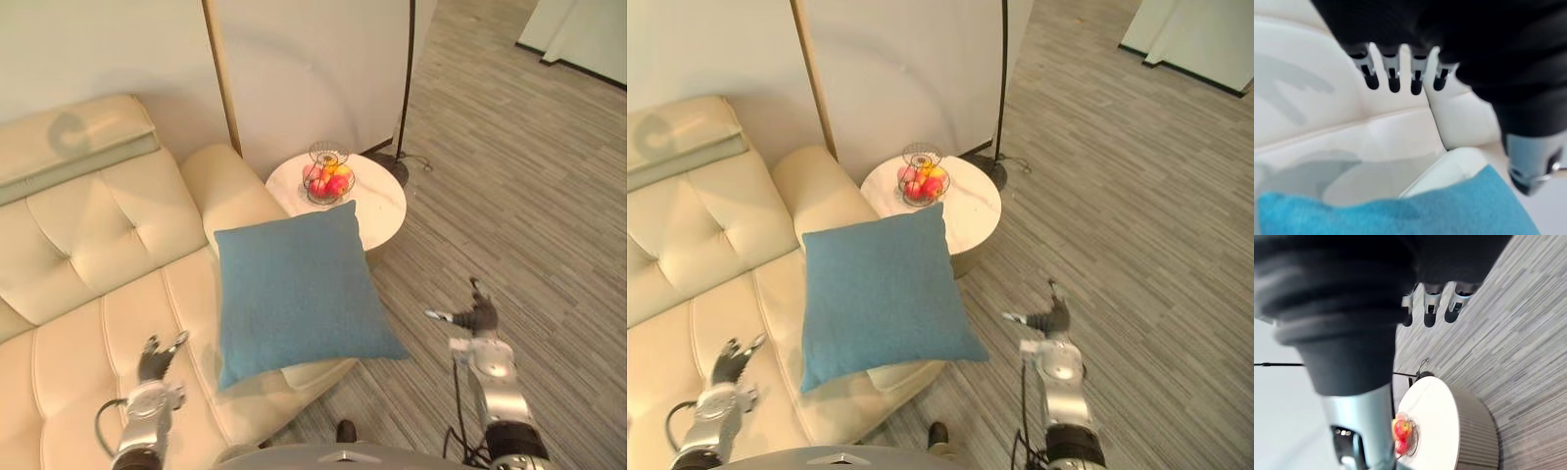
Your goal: Pick up cushions and gather them together orderly.
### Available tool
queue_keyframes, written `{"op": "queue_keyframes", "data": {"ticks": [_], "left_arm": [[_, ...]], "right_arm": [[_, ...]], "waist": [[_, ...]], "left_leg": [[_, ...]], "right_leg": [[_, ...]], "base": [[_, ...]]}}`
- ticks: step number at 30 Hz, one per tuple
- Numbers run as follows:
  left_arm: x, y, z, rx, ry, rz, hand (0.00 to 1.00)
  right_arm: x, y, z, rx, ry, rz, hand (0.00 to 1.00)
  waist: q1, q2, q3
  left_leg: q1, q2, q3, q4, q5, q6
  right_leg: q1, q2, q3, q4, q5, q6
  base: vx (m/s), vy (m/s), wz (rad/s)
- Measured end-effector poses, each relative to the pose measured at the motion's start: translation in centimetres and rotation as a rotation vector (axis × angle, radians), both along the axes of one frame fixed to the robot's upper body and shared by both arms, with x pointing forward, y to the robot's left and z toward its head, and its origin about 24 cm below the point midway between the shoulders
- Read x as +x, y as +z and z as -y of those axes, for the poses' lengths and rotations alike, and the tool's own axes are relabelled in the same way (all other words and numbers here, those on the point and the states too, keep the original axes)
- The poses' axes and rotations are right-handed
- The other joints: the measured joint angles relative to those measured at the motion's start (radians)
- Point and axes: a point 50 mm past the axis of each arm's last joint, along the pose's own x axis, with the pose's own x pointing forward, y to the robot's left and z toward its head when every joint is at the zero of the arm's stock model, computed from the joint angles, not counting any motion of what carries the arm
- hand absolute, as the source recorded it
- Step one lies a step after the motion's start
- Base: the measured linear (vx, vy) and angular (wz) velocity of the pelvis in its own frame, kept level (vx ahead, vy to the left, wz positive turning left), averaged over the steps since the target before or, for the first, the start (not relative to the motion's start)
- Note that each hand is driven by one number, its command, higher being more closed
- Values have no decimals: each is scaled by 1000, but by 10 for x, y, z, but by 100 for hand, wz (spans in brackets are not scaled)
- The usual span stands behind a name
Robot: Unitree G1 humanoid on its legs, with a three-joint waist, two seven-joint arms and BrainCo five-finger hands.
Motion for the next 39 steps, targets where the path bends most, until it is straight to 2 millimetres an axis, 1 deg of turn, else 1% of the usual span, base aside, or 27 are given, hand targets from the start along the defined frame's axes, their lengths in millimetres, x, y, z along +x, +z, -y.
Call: {"op": "queue_keyframes", "data": {"ticks": [1,2,4,5,6,8,9,10,11,13,15,16,17,19,20,21,22,23,24,25,30,32,35,37,39], "left_arm": [[13,5,11,-12,-36,33,0],[18,7,14,-16,-46,45,0],[39,18,23,-29,-67,104,0],[51,26,29,-28,-85,138,0],[61,33,34,-27,-104,167,0],[81,49,43,-16,-141,231,0],[84,51,44,-14,-144,241,0],[97,63,49,-1,-152,282,0],[105,71,50,6,-153,312,0],[115,81,52,17,-160,344,0],[128,93,53,47,-170,373,0],[137,102,54,63,-175,389,0],[142,106,55,72,-181,399,0],[159,129,59,107,-220,452,0],[164,136,61,116,-233,473,0],[171,147,65,127,-248,504,0],[177,158,70,134,-265,535,0],[180,164,72,135,-271,551,0],[183,170,74,135,-274,568,100],[184,173,76,137,-275,578,100],[186,181,77,140,-263,605,100],[187,194,80,117,-259,661,100],[188,201,78,119,-246,690,100],[189,207,76,130,-243,709,100],[189,213,77,140,-256,730,100]], "right_arm": [[9,8,-10,-1,40,36,0],[12,12,-14,-4,55,50,0],[27,24,-26,-3,98,101,0],[33,30,-32,0,115,123,0],[39,35,-37,2,135,139,0],[53,50,-52,8,171,195,0],[55,52,-54,6,177,203,0],[62,60,-60,1,187,229,0],[66,65,-63,-2,188,245,0],[72,73,-67,-3,196,268,0],[83,85,-71,-7,187,301,0],[90,94,-73,4,178,326,0],[94,98,-75,8,181,336,0],[102,115,-82,9,181,389,0],[104,120,-85,12,188,403,0],[107,128,-88,11,195,426,0],[110,135,-92,8,201,447,100],[111,139,-94,2,204,457,100],[112,144,-98,-7,214,471,100],[113,146,-100,-8,221,477,100],[115,155,-107,-59,259,495,100],[115,163,-104,-92,260,515,100],[113,167,-106,-96,269,535,100],[114,168,-109,-121,291,532,100],[113,166,-107,-134,293,522,100]], "waist": [[7,-1,30],[10,-1,39],[16,1,86],[15,2,114],[23,2,136],[26,3,182],[26,3,187],[26,3,203],[26,1,222],[34,0,241],[35,-2,268],[36,-3,283],[35,-4,294],[34,-11,316],[32,-14,318],[31,-15,321],[32,-15,322],[31,-15,322],[29,-15,323],[29,-15,323],[31,-15,323],[36,-16,323],[36,-16,323],[34,-16,323],[34,-18,324]], "left_leg": [[-35,0,-10,25,0,0],[-50,0,-12,35,0,0],[-127,1,-29,82,0,0],[-165,1,-36,106,1,-1],[-196,3,-38,122,4,-1],[-263,1,-47,152,13,0],[-272,0,-48,154,16,0],[-318,-2,-58,162,26,2],[-332,-3,-61,163,33,2],[-358,-4,-61,162,44,2],[-389,-6,-60,159,63,1],[-408,-6,-59,152,77,0],[-411,-6,-59,145,84,0],[-438,-5,-59,122,107,-7],[-450,-4,-58,118,112,-7],[-465,-2,-58,107,123,-13],[-479,-1,-57,92,134,-11],[-487,1,-57,87,140,-11],[-498,4,-56,86,142,-11],[-501,8,-55,82,148,-18],[-505,30,-28,57,160,-22],[-505,36,-30,41,176,-28],[-498,40,-32,21,193,-35],[-488,42,-33,10,201,-38],[-465,44,-35,-3,210,-32]], "right_leg": [[-22,-2,-3,9,3,-2],[-35,-3,-4,15,4,-3],[-96,-5,-17,47,8,-9],[-122,-6,-29,62,9,-10],[-153,-7,-30,81,9,-11],[-219,-16,-32,120,11,-13],[-228,-17,-34,123,12,-15],[-271,-19,-43,141,15,-18],[-286,-22,-46,147,18,-20],[-315,-24,-46,156,23,-23],[-354,-32,-45,169,32,-25],[-380,-33,-44,175,39,-27],[-386,-33,-44,175,43,-29],[-425,-33,-45,176,52,-34],[-441,-32,-45,176,54,-36],[-460,-32,-45,176,61,-39],[-482,-31,-46,176,67,-42],[-491,-30,-47,175,71,-44],[-502,-28,-48,175,73,-45],[-506,-25,-50,174,75,-47],[-517,-12,-54,167,82,-55],[-515,-4,-60,149,92,-61],[-513,0,-65,140,99,-66],[-505,3,-68,133,104,-68],[-471,9,-72,102,116,-68]], "base": [[-106,-9,15],[-130,-13,16],[-138,-16,20],[-175,-17,25],[-210,-19,21],[-195,-6,9],[-178,-10,17],[-139,-9,19],[-100,-7,17],[-108,5,4],[-134,13,-1],[-98,3,-1],[-75,-14,-1],[-97,-34,-1],[-106,-47,-1],[-74,-40,-2],[-65,-38,-1],[-61,-34,0],[-47,-32,0],[-41,-33,-1],[-18,-33,-2],[-14,-39,3],[0,0,0],[-4,-17,0],[10,-24,3]]}}
